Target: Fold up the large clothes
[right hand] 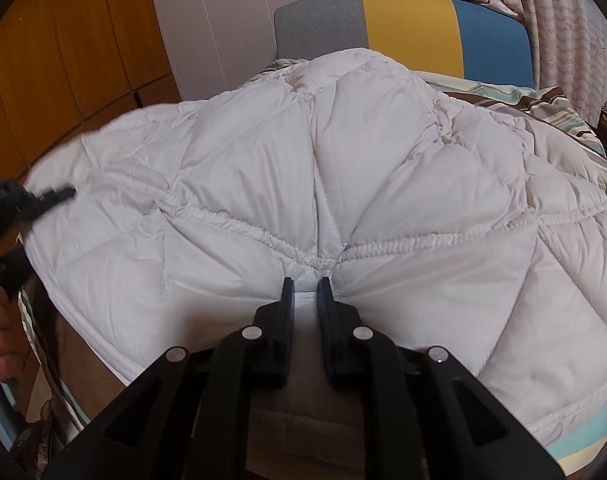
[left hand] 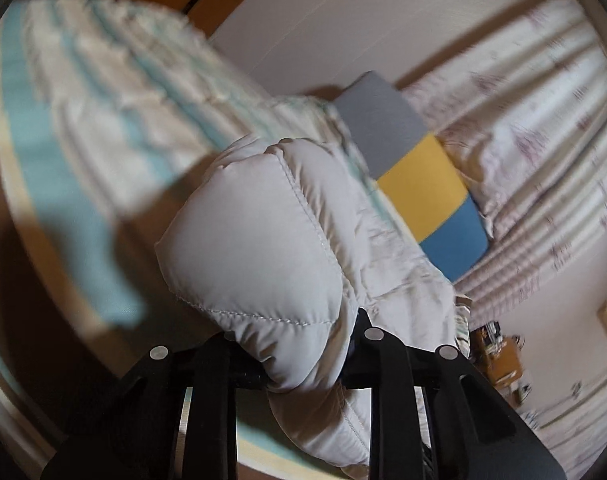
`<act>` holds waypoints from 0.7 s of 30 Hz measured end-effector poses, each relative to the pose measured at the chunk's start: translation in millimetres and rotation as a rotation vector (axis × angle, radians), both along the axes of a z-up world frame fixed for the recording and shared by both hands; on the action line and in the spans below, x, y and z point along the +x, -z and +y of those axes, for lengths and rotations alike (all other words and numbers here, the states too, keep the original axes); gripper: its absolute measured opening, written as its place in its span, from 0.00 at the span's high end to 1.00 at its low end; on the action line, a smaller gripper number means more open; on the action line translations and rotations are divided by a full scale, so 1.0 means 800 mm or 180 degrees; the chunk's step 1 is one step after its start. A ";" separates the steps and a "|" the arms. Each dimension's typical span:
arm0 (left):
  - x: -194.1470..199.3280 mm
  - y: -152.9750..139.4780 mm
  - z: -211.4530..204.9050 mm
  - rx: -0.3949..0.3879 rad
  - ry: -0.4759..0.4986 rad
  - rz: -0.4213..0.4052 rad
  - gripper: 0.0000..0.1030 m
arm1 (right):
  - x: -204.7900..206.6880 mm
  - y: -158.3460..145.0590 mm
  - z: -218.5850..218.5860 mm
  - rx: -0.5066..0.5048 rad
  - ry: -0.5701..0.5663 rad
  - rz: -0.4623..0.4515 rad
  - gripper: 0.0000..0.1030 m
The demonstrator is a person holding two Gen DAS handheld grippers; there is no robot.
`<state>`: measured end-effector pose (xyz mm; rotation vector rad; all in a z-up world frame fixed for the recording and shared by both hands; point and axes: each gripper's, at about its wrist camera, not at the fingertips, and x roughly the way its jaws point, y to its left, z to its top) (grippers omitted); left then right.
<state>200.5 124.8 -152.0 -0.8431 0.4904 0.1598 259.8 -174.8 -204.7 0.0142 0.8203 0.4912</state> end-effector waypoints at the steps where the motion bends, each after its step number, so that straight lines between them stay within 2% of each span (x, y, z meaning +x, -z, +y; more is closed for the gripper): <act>1: 0.001 -0.013 -0.008 0.0121 0.0063 -0.0068 0.77 | 0.001 0.001 -0.001 0.0013 0.0003 0.0012 0.89; 9: 0.012 -0.096 -0.099 0.1066 0.0687 -0.0585 0.77 | 0.002 0.001 -0.009 0.0127 0.0043 0.0049 0.88; 12: 0.014 -0.114 -0.132 0.1288 0.0936 -0.0745 0.77 | 0.002 0.002 -0.015 0.0223 0.0055 0.0092 0.88; 15: 0.022 -0.124 -0.157 0.1458 0.1052 -0.0767 0.77 | 0.005 -0.003 -0.026 0.0385 0.0030 0.0180 0.87; 17: 0.027 -0.129 -0.168 0.1561 0.1093 -0.0758 0.77 | 0.002 -0.015 -0.046 0.0556 0.0070 0.0213 0.79; 19: 0.033 -0.133 -0.179 0.1680 0.1124 -0.0749 0.77 | -0.012 -0.030 -0.070 0.0650 0.0175 0.0106 0.66; 21: 0.036 -0.136 -0.189 0.1774 0.1144 -0.0734 0.77 | -0.026 -0.044 -0.095 0.0691 0.0299 -0.0012 0.64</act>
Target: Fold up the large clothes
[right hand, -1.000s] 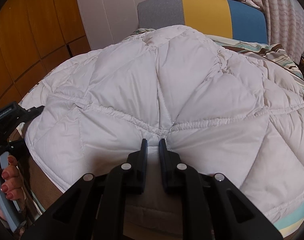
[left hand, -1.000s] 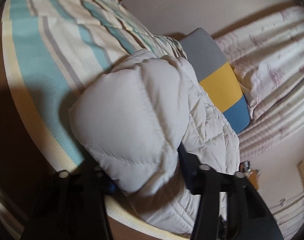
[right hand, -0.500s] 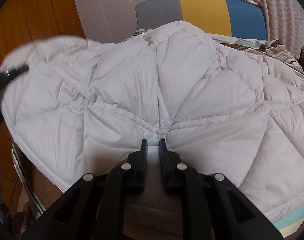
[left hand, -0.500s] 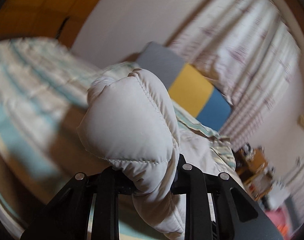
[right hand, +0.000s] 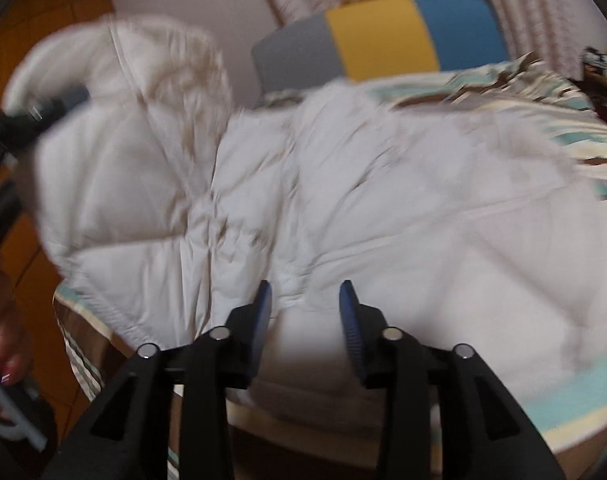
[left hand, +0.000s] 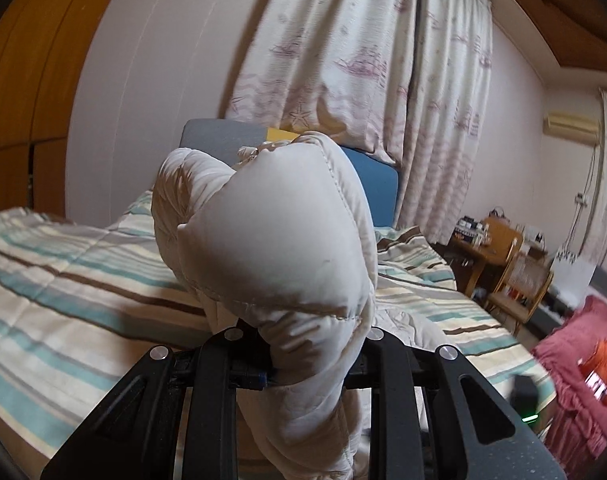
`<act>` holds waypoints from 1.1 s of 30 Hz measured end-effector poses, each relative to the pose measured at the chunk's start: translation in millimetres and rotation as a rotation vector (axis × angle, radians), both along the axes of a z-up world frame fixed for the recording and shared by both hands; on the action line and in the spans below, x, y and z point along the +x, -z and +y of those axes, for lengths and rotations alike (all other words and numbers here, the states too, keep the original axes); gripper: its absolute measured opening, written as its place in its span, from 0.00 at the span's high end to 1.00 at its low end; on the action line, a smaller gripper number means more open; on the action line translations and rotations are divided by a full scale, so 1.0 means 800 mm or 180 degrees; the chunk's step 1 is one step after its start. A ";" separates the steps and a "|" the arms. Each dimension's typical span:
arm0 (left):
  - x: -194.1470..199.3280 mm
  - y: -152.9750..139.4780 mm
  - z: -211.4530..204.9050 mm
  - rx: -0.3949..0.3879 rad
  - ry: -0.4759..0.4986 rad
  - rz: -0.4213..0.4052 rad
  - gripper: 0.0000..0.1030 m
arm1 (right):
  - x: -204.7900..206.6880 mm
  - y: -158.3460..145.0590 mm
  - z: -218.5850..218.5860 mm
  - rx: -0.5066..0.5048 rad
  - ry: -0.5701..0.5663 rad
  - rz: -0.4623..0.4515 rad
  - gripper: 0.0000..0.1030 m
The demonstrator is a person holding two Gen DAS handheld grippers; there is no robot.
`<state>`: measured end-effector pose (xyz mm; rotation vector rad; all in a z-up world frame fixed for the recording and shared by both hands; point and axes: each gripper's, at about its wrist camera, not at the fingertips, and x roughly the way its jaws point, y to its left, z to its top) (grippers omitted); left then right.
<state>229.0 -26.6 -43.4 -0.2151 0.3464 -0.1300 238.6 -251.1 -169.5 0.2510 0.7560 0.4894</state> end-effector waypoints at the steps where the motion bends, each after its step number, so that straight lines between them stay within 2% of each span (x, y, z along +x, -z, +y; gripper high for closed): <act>1: -0.001 -0.001 -0.004 0.0046 0.0002 -0.0005 0.77 | -0.007 -0.008 -0.018 -0.0017 0.0106 -0.0052 0.63; 2: -0.001 -0.002 -0.008 0.0091 0.0008 -0.0011 0.77 | -0.012 -0.013 -0.034 -0.0042 0.0208 -0.0081 0.62; 3: -0.001 -0.001 -0.013 0.0162 0.0024 -0.0014 0.77 | -0.018 -0.017 -0.050 -0.0077 0.0331 -0.0105 0.56; 7: 0.001 -0.004 -0.034 0.0406 0.0075 -0.0037 0.77 | -0.033 -0.026 -0.129 -0.0360 0.1062 -0.0080 0.39; 10: 0.004 -0.005 -0.053 0.0547 0.0120 -0.0035 0.77 | -0.033 -0.026 -0.173 -0.0553 0.1543 0.0130 0.35; 12: 0.006 -0.004 -0.064 0.0605 0.0172 -0.0029 0.77 | -0.034 -0.026 -0.191 -0.0539 0.1692 0.0165 0.33; 14: 0.010 -0.006 -0.077 0.0657 0.0224 -0.0021 0.77 | -0.036 -0.028 -0.204 -0.0593 0.1789 0.0170 0.29; 21: 0.023 0.004 -0.127 0.0812 0.0435 0.0009 0.77 | -0.041 -0.016 -0.231 -0.0768 0.1972 0.0367 0.29; 26: 0.030 0.021 -0.171 0.1027 0.0621 0.0070 0.77 | -0.043 -0.009 -0.257 -0.0663 0.2098 0.0533 0.29; 33: 0.041 0.057 -0.223 0.1259 0.0940 0.0236 0.76 | -0.045 -0.012 -0.281 -0.0631 0.2265 0.0581 0.27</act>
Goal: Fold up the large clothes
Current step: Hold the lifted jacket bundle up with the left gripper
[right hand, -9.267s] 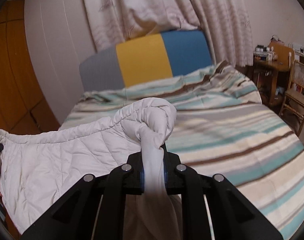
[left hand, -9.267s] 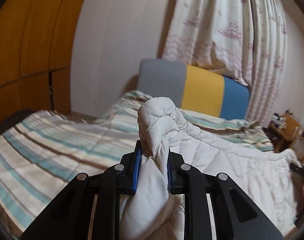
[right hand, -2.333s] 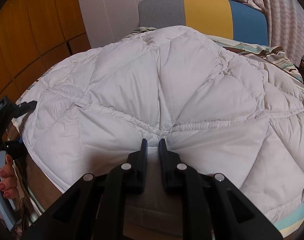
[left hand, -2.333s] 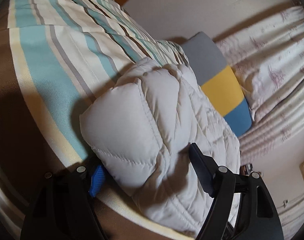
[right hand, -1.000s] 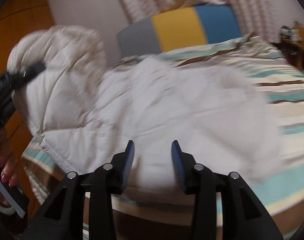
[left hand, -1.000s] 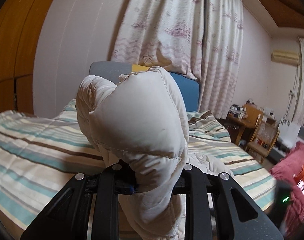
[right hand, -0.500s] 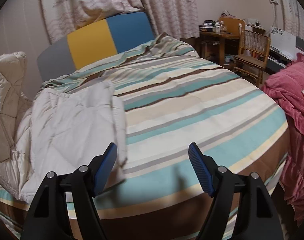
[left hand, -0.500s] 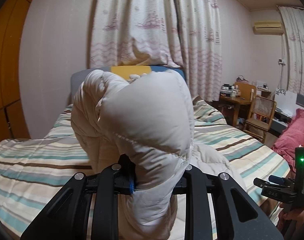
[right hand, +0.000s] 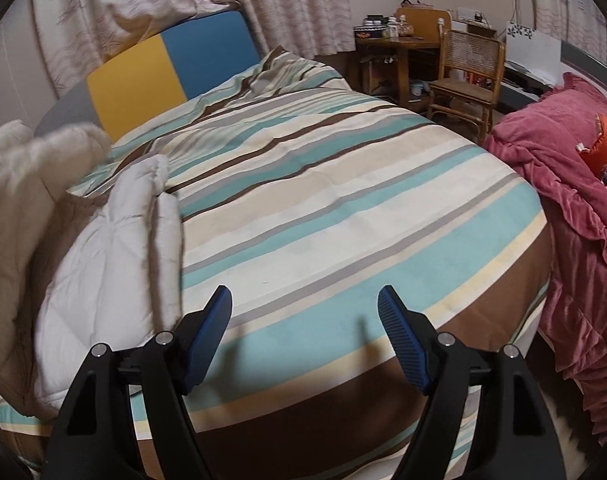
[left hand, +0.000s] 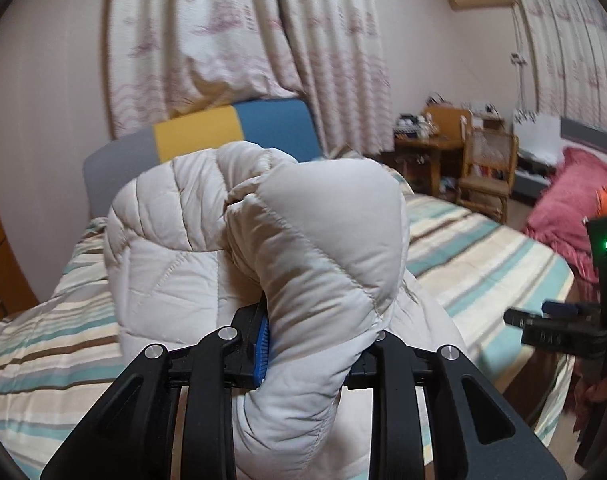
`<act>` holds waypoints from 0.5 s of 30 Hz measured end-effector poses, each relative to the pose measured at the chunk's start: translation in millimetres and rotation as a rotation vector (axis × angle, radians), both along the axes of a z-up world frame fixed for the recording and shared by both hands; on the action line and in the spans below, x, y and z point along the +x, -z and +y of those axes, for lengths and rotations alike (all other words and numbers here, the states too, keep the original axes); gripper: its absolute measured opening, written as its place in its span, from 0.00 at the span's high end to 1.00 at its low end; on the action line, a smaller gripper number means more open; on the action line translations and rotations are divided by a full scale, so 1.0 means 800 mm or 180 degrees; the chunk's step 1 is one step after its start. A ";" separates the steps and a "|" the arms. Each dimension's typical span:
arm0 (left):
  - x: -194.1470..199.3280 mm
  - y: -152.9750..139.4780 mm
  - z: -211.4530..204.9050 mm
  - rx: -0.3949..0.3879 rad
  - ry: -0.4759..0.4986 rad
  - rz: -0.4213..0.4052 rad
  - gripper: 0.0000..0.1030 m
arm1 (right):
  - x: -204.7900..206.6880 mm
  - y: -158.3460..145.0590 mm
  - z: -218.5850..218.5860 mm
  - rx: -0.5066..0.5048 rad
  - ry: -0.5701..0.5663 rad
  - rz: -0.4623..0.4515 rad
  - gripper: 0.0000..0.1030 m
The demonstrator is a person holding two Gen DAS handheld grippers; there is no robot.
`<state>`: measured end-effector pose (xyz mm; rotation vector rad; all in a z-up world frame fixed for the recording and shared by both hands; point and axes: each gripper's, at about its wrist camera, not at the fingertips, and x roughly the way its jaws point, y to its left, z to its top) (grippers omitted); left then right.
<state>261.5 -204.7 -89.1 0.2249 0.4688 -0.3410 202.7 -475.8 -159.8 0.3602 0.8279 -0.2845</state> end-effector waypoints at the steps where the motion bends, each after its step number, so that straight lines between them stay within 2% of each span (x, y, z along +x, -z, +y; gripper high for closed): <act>1: 0.000 0.007 -0.007 0.0041 0.0027 0.0028 0.76 | -0.001 0.001 -0.004 0.0015 0.0028 0.0008 0.27; 8: -0.006 0.048 -0.049 0.0418 0.0187 0.0014 0.73 | -0.002 0.005 -0.006 0.0093 0.0060 0.0026 0.27; 13: -0.010 0.076 -0.064 0.0573 0.0308 0.0012 0.63 | 0.000 0.009 0.003 0.0141 -0.0004 0.0051 0.27; 15: -0.011 0.085 -0.063 0.0562 0.0377 0.0021 0.59 | 0.000 0.010 0.004 0.0138 -0.0013 0.0052 0.27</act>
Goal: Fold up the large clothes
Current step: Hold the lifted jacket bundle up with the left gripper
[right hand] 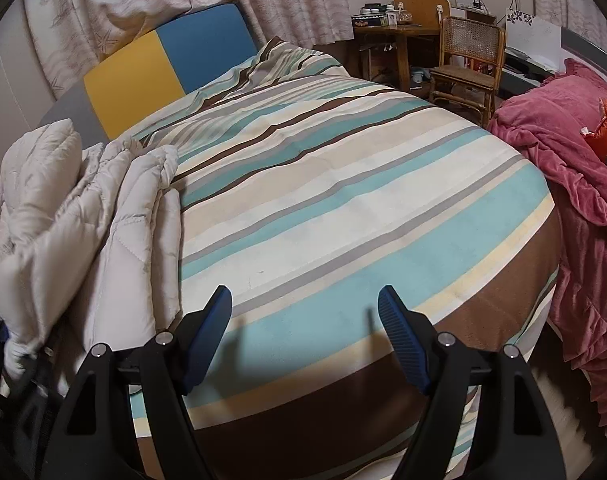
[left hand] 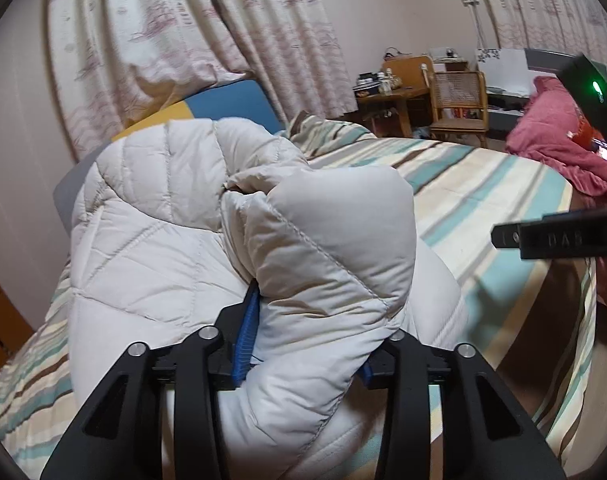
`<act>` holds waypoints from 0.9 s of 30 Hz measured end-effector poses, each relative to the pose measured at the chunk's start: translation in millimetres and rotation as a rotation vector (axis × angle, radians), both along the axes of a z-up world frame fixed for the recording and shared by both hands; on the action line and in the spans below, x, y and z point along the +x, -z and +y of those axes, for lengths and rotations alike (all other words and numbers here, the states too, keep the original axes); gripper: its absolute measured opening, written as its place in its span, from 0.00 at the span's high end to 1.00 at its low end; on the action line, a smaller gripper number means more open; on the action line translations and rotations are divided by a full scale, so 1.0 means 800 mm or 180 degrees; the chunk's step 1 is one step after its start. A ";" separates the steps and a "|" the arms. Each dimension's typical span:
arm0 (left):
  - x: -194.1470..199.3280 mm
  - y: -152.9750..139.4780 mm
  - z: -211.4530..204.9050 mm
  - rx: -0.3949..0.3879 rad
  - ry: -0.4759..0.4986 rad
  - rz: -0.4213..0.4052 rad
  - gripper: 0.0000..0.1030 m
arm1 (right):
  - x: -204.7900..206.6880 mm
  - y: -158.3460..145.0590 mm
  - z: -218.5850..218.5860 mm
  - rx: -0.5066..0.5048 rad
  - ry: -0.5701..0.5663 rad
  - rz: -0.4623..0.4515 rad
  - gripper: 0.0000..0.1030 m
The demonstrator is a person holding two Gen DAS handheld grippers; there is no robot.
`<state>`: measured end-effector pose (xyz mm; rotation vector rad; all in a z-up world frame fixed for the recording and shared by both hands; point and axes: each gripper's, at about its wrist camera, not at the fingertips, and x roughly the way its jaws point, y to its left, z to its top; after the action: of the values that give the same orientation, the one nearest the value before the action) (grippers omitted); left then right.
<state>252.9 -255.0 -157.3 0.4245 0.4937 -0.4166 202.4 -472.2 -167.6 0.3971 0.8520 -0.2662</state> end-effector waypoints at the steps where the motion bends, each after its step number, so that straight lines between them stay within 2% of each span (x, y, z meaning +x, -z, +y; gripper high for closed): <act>1: 0.000 0.002 0.002 -0.0030 0.0028 0.0017 0.59 | 0.000 0.000 0.001 -0.0022 -0.0003 0.0005 0.27; 9: 0.006 0.004 0.004 -0.0106 0.0079 0.0114 0.59 | -0.002 -0.002 -0.004 -0.0116 0.0083 0.0063 0.27; 18: 0.001 -0.009 0.012 -0.0324 0.0057 0.0228 0.59 | 0.002 -0.005 0.006 -0.0096 -0.0032 0.0028 0.27; 21: -0.004 -0.018 0.019 -0.0426 0.0087 0.0293 0.51 | 0.002 -0.009 0.012 -0.0058 -0.0116 -0.0026 0.27; 26: -0.020 -0.043 0.039 -0.0646 0.0081 0.0371 0.50 | 0.006 -0.018 0.023 -0.0194 -0.0190 -0.0051 0.27; 27: -0.025 -0.051 0.047 -0.0715 0.0103 0.0370 0.46 | 0.007 -0.018 0.024 -0.0216 -0.0195 -0.0048 0.27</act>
<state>233.2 -217.0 -116.9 0.1922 0.5465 -0.5242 207.9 -453.1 -153.1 0.3087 0.8367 -0.2345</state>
